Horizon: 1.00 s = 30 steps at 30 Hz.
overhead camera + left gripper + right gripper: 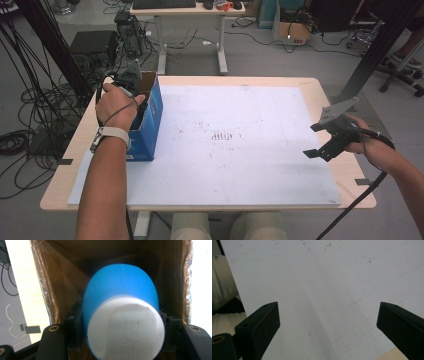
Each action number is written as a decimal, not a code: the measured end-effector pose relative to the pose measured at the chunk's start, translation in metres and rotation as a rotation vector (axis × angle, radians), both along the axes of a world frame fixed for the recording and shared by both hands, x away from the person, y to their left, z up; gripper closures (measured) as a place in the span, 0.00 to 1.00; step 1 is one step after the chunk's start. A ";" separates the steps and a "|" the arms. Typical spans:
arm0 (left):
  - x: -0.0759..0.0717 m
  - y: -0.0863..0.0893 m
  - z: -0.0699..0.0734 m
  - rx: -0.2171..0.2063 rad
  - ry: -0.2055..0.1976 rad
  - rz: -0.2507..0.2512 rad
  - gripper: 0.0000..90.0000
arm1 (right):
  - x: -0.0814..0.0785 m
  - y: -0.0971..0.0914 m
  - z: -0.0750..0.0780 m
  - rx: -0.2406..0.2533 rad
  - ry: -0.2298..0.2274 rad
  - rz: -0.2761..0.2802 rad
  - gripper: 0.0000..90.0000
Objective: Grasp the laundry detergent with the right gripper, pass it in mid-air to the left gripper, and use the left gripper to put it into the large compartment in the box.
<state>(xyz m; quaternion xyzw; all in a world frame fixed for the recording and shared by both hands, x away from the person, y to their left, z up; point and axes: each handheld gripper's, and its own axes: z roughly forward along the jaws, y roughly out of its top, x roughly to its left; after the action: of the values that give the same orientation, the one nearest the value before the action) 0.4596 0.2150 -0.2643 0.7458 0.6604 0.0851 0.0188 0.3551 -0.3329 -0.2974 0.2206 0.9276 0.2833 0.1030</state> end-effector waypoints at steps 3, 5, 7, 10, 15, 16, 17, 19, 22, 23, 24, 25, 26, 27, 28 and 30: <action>0.000 0.000 0.000 0.000 0.003 0.000 0.42 | 0.000 0.000 0.000 -0.007 0.004 0.002 0.05; 0.000 0.000 0.000 0.001 0.003 0.001 0.42 | 0.000 0.000 0.000 -0.006 0.003 0.002 0.05; 0.000 0.000 0.000 0.001 0.002 0.005 0.42 | 0.001 0.000 0.000 -0.006 0.003 0.004 0.05; 0.000 -0.001 0.001 0.003 0.005 0.007 0.42 | 0.000 0.001 0.000 -0.004 0.005 0.002 0.05; 0.000 -0.001 0.001 0.003 0.004 0.008 0.42 | 0.000 0.001 -0.001 0.003 0.004 0.001 0.05; 0.000 -0.001 0.001 0.004 0.004 0.007 0.42 | 0.000 0.001 -0.001 0.002 0.005 0.001 0.05; 0.000 -0.001 0.001 0.004 0.007 0.007 0.42 | 0.000 0.001 -0.001 0.000 0.005 0.000 0.05; -0.001 0.000 0.001 0.004 0.005 0.005 0.42 | 0.000 0.001 -0.001 -0.002 0.005 0.002 0.05; -0.001 0.000 0.000 0.003 0.001 0.002 0.42 | 0.000 0.001 -0.001 -0.001 0.004 0.005 0.05; -0.001 0.000 0.000 0.005 0.001 0.002 0.42 | 0.000 0.001 -0.001 0.002 0.005 0.002 0.05; -0.001 0.001 0.000 0.001 0.001 0.002 0.42 | 0.000 0.001 -0.002 0.000 0.006 0.001 0.05; -0.001 0.001 0.000 0.001 0.001 0.003 0.42 | 0.000 0.001 -0.001 0.000 0.006 0.000 0.05; -0.001 0.001 0.000 0.003 0.001 0.003 0.42 | 0.000 0.000 -0.001 -0.003 0.006 0.002 0.05; -0.001 0.000 0.000 0.005 0.004 0.002 0.42 | 0.000 0.000 -0.001 -0.002 0.005 0.003 0.05; -0.001 0.000 0.000 0.007 0.003 0.003 0.42 | 0.000 0.000 -0.001 -0.002 0.005 0.002 0.05; -0.001 0.000 0.001 0.003 0.006 -0.001 0.42 | 0.000 0.000 0.000 -0.003 0.004 0.002 0.05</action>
<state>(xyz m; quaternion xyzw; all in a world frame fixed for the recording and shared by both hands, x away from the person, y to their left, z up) 0.4586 0.2154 -0.2638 0.7463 0.6601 0.0840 0.0157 0.3552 -0.3326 -0.2979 0.2202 0.9284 0.2816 0.1014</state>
